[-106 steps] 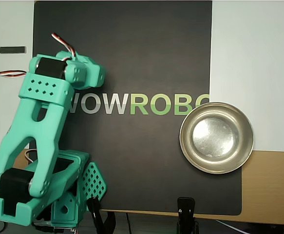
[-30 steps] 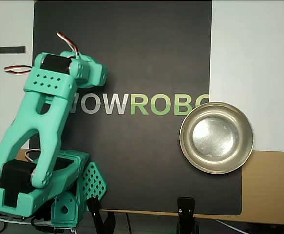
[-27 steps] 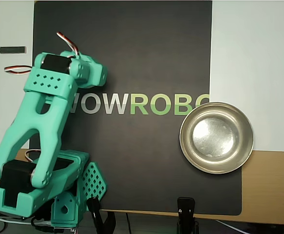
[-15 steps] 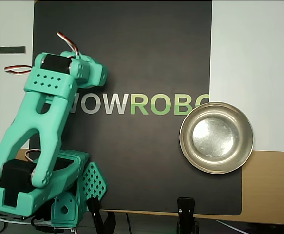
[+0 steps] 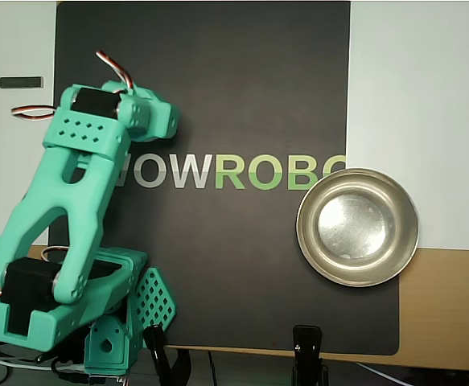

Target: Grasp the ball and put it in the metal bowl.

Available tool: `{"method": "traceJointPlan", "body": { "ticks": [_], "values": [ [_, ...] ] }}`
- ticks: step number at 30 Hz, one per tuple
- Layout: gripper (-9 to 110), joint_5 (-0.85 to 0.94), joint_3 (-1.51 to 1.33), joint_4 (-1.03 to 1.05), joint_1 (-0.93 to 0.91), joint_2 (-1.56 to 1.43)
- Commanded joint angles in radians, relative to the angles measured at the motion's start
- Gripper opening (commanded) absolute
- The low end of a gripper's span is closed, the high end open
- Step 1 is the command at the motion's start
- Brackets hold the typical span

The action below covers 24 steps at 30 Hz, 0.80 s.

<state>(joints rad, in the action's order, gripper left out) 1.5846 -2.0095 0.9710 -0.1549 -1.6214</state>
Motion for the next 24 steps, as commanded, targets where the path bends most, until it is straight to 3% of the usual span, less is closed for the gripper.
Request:
{"method": "traceJointPlan", "body": {
  "ticks": [1,24],
  "values": [
    [49,0.000,0.018,-0.008,0.002,0.009],
    [49,0.005,0.020,-0.011,0.005,0.069]
  ]
}}
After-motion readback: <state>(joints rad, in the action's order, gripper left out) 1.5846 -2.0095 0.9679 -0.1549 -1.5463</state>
